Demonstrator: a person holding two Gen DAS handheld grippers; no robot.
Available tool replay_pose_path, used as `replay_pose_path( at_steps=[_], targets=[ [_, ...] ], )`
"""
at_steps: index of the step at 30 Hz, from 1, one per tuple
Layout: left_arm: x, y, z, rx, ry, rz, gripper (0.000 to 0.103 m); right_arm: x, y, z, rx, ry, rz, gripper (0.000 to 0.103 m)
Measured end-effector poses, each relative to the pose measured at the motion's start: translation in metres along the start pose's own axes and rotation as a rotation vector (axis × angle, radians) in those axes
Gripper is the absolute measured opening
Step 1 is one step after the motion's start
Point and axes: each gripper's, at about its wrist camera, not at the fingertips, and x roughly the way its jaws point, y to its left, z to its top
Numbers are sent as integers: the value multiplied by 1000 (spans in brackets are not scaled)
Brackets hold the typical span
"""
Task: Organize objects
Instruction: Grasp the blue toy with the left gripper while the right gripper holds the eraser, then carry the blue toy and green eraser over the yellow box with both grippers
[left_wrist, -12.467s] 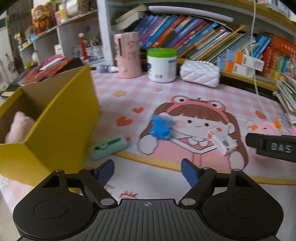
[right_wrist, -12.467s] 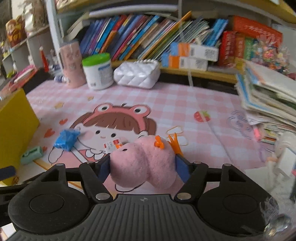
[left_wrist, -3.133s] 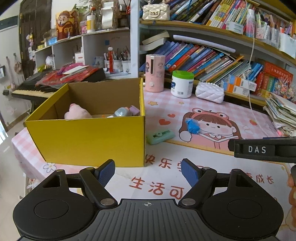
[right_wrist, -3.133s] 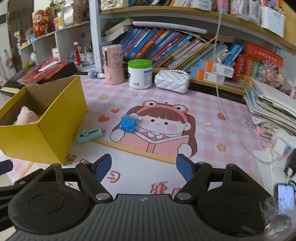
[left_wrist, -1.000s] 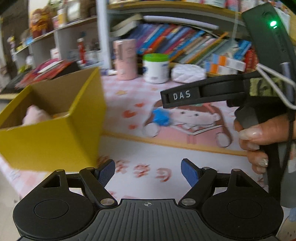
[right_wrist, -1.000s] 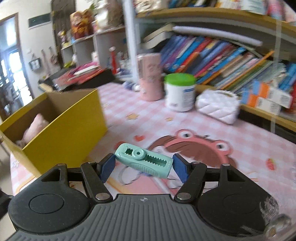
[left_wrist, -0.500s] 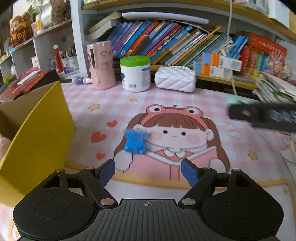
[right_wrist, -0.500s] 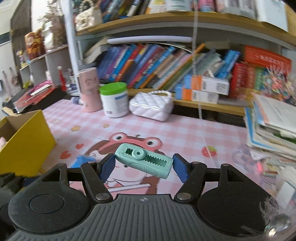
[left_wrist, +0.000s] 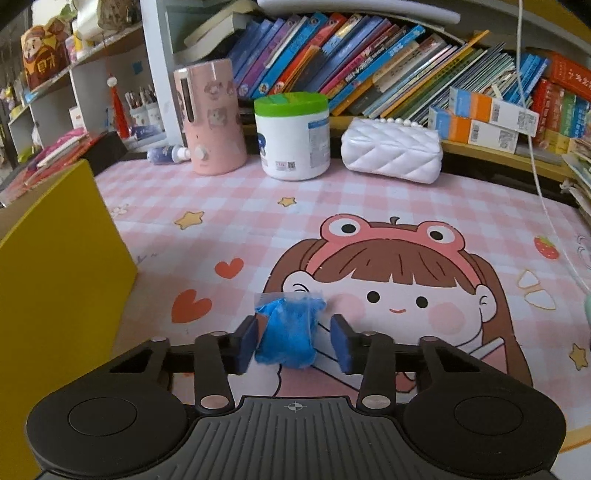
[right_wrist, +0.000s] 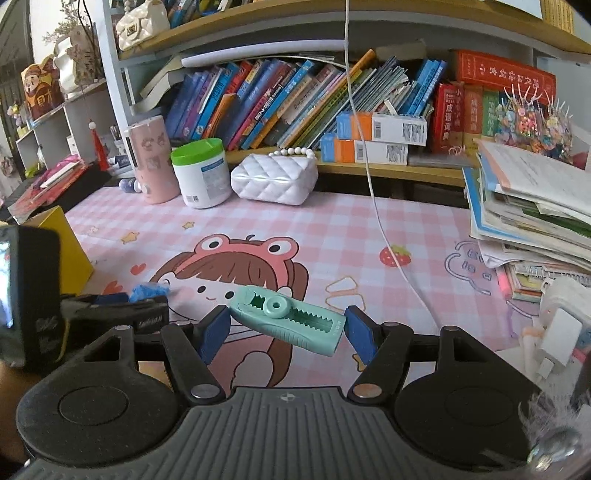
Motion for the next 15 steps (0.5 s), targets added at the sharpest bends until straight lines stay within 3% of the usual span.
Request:
replay_pose_path(
  at_steps=[6, 15],
  targets=[
    [0, 3, 0, -7, 14, -10, 29, -4, 8, -4, -18, 5, -5, 66],
    [-60, 20, -8, -31, -43, -96, 29, -15, 31, -18, -31, 41, -42, 66]
  ],
)
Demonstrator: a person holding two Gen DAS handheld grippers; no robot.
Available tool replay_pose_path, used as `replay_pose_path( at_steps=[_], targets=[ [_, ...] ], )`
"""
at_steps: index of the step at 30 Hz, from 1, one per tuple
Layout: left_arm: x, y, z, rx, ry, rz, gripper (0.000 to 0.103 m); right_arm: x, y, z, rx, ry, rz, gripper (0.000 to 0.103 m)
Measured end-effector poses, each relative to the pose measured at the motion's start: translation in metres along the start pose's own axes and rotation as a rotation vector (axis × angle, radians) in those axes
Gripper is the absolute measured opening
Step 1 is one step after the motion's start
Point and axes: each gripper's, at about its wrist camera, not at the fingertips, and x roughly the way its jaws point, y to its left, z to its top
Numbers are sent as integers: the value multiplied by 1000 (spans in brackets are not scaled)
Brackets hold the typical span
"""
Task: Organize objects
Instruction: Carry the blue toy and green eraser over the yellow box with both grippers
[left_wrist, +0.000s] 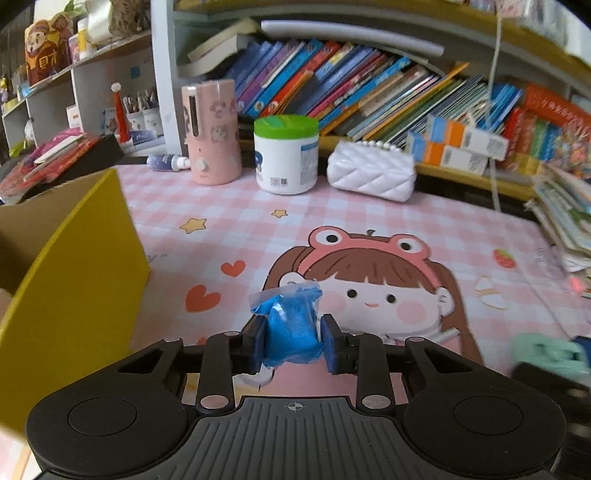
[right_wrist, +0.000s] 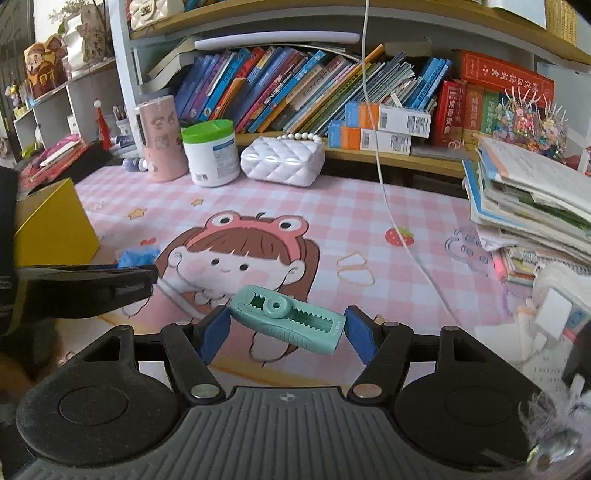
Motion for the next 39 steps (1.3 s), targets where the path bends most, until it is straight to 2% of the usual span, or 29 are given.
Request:
replay_pose_path(
  at_steps=[5, 11, 16, 24, 30, 39],
  targets=[
    [-40, 14, -16, -13, -16, -37, 29, -9, 23, -12, -7, 19, -36, 66],
    [-82, 40, -45, 3, -22, -36, 29, -21, 61, -25, -19, 13, -84, 66],
    [-112, 75, -63, 21, -28, -21, 29, -35, 99, -32, -5, -1, -94, 66],
    [-157, 156, -90, -61, -38, 68, 29, -66, 190, -56, -78, -4, -10, 66],
    [-186, 205, -110, -107, -42, 105, 29, -88, 249, -72, -133, -7, 43, 66],
    [-222, 243, -130, -109, -65, 117, 29, -119, 299, -95, -149, -23, 73, 66]
  ],
)
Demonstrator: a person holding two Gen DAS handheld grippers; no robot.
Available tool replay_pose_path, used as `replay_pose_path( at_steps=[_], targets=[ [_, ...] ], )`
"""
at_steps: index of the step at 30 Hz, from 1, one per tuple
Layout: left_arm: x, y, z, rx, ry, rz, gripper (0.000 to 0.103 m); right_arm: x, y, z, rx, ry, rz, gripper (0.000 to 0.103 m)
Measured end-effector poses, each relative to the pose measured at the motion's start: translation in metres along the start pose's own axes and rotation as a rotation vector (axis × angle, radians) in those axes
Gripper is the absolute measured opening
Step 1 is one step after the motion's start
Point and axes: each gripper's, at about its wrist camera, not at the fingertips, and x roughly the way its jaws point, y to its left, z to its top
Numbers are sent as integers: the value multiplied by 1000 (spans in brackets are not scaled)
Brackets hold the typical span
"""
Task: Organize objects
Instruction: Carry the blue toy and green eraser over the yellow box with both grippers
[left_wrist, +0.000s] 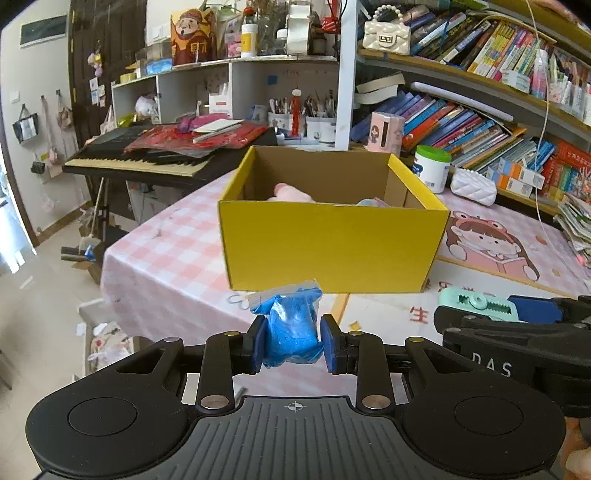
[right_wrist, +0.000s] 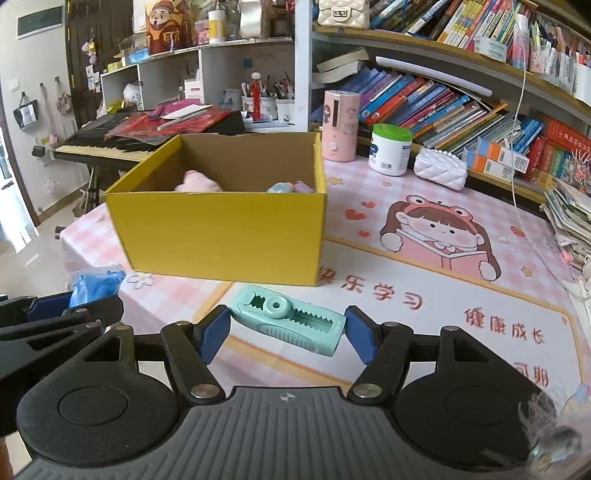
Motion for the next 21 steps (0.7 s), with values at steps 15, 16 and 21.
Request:
replay_pose_path(
  at_steps=[15, 16, 21],
  targets=[
    [-19, 21, -14, -5, -5, -43, 29, -23, 23, -18, -1, 8, -27, 66],
    [-18, 20, -13, -5, -9, -47, 29, -23, 23, -18, -7, 7, -28, 66],
    [-12, 15, -6, 5, -26, -52, 29, -14, 19, -10, -16, 1, -28, 66]
  ],
)
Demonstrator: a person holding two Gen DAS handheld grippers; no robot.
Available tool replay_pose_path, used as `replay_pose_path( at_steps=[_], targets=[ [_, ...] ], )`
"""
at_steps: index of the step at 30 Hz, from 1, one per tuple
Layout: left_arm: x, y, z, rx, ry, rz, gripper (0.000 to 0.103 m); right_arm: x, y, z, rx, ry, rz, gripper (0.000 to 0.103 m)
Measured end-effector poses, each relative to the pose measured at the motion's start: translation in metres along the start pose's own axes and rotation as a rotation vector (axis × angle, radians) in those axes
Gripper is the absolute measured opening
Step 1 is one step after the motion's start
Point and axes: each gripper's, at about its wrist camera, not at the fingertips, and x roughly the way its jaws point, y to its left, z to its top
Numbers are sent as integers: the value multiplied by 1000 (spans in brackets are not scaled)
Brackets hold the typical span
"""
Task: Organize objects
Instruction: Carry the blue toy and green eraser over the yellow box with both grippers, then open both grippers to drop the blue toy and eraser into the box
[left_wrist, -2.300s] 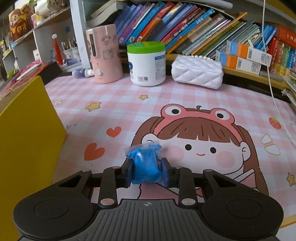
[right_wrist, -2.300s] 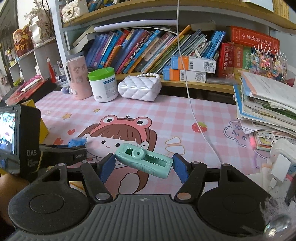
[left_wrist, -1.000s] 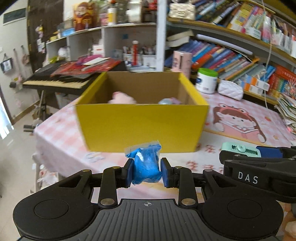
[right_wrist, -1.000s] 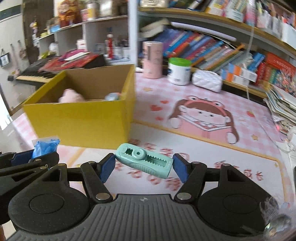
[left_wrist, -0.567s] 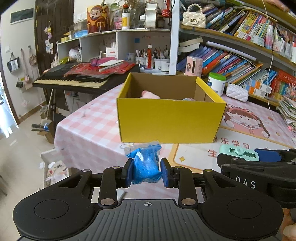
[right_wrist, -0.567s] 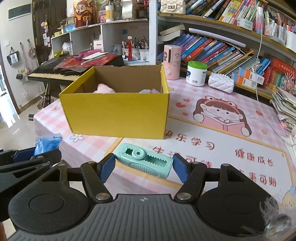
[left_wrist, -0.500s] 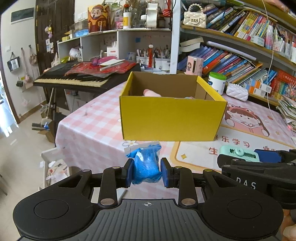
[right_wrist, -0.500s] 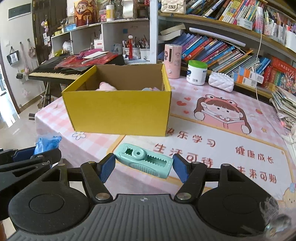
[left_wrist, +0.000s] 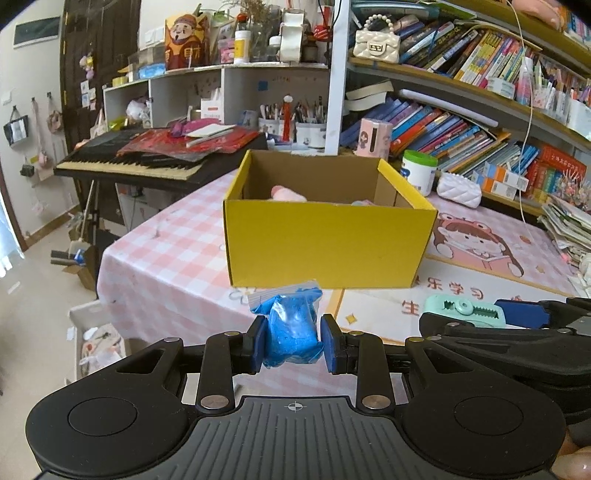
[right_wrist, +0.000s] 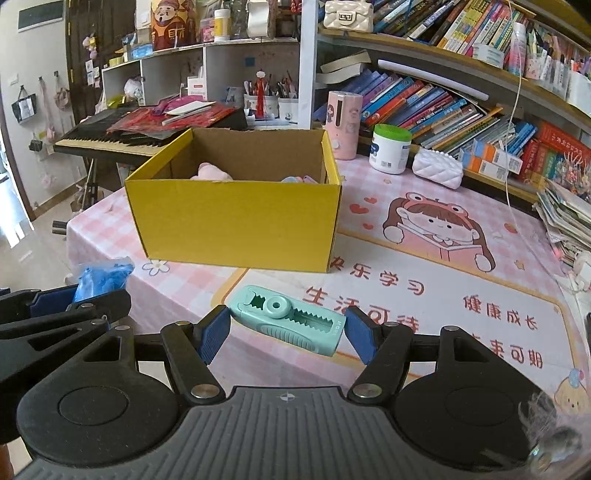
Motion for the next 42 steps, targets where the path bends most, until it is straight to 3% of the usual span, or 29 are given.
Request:
replay_pose_path(
  at_steps=[6, 12, 18, 23, 32, 42],
  targets=[
    [13, -5, 25, 7, -53, 39, 29, 19, -6, 24, -5, -28, 21, 66],
    [30, -15, 62, 26, -153, 88, 29, 38, -15, 65, -53, -145, 31, 66],
    [59, -17, 96, 0, -196, 135, 29, 66, -27, 105, -102, -225, 57, 66],
    [93, -19, 107, -11, -144, 161, 29, 97, -36, 126, -124, -219, 76, 66],
    [135, -17, 98, -50, -3, 193, 30, 135, -38, 139, -170, -148, 132, 66],
    [138, -21, 94, -16, -7, 192, 37, 160, -30, 145, -204, -91, 192, 66]
  ],
)
